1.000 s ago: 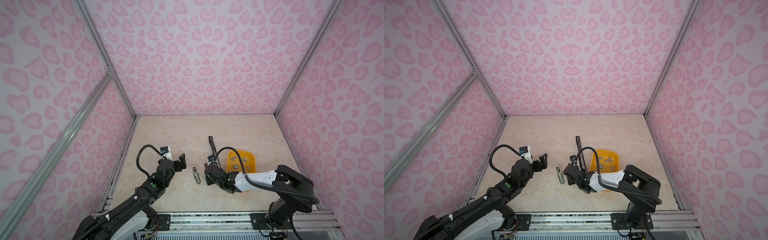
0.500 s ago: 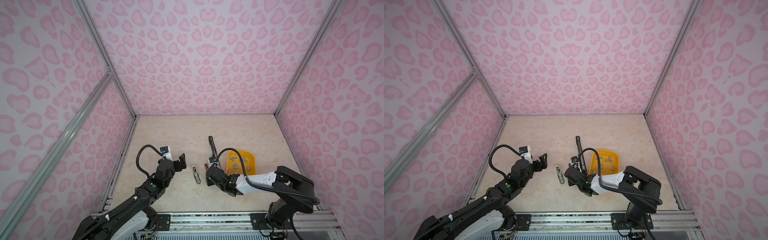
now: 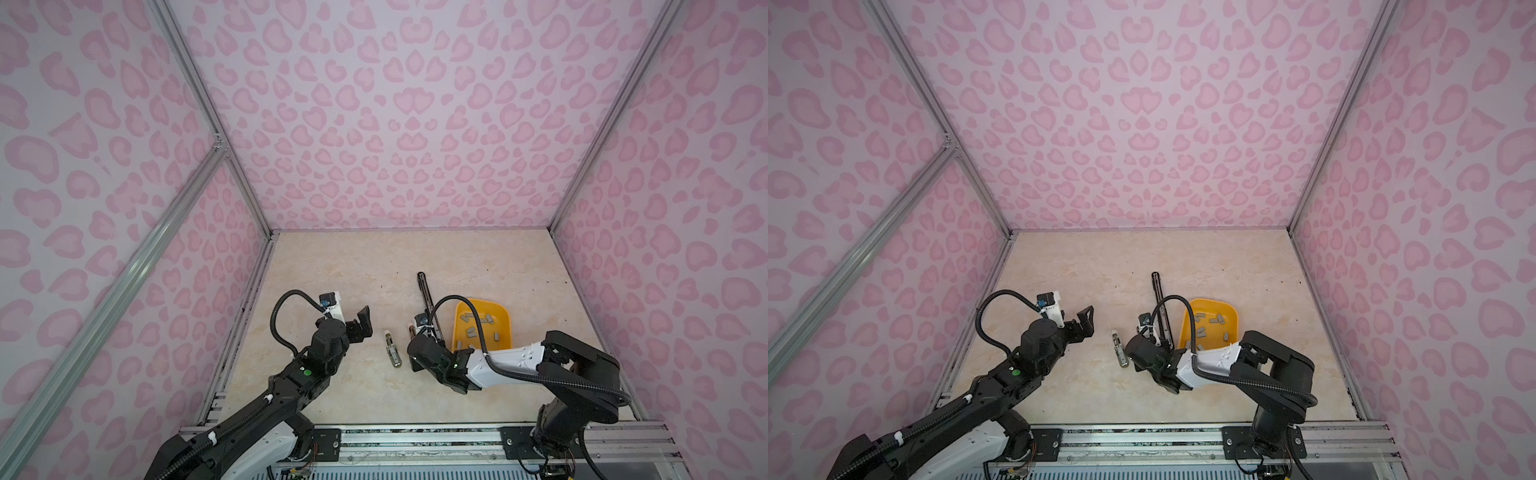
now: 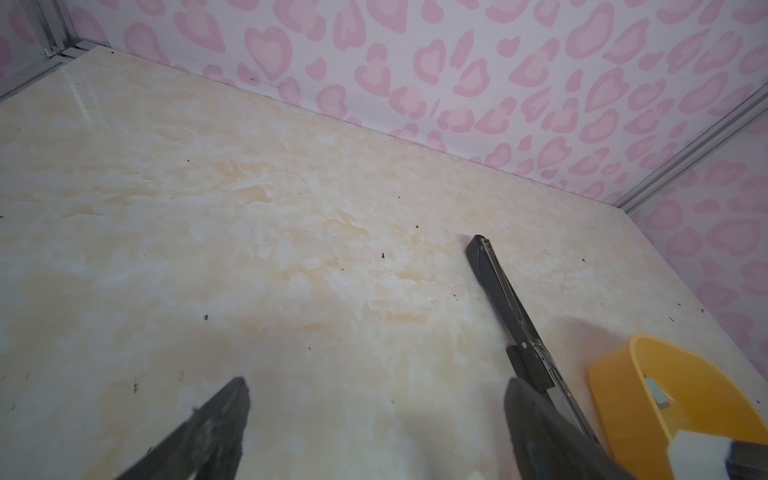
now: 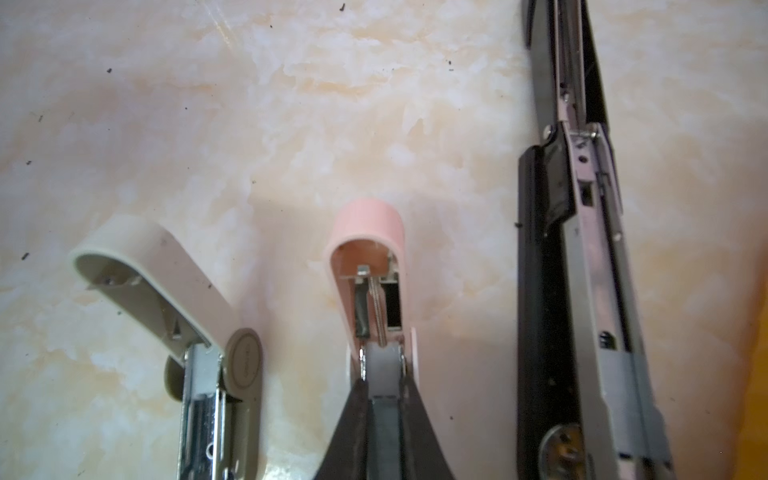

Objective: Load the staples into the stapler
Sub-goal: 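Open the right gripper and release the strip in the pink stapler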

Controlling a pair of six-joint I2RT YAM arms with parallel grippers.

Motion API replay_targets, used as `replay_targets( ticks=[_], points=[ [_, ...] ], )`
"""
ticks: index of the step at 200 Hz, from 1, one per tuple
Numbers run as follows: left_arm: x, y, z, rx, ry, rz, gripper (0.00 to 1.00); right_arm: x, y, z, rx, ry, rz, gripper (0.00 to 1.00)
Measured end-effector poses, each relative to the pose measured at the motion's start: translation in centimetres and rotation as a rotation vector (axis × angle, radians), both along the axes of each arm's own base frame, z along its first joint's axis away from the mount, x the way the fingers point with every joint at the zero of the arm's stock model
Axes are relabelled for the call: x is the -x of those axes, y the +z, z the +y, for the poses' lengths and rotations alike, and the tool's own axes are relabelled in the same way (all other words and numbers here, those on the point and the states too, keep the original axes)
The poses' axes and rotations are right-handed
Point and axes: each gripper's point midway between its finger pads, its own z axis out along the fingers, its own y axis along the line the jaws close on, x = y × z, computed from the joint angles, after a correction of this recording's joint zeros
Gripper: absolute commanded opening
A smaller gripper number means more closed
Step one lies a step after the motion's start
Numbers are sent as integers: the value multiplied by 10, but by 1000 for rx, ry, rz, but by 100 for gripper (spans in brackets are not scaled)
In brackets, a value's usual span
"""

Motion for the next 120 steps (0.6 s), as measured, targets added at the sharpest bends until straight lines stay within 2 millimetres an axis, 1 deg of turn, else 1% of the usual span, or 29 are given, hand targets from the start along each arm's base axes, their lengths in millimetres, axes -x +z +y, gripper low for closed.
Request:
replay_targets(
  ticks=[27,54,74,101,120],
  points=[
    [0,0,0,0,0,0,97,4,-2,-3,6,10,16,27],
    [0,0,0,0,0,0,97,9,-4,-8,21,18,32,29],
    [0,0,0,0,0,0,97,9,2,-9,13,23,22,29],
    [0,1,0,2,0,-2,96,6,17,-9,-7,15,-10,29],
    [0,1,0,2,0,-3,97,5,22,-10,-3,18,-21,29]
  ],
)
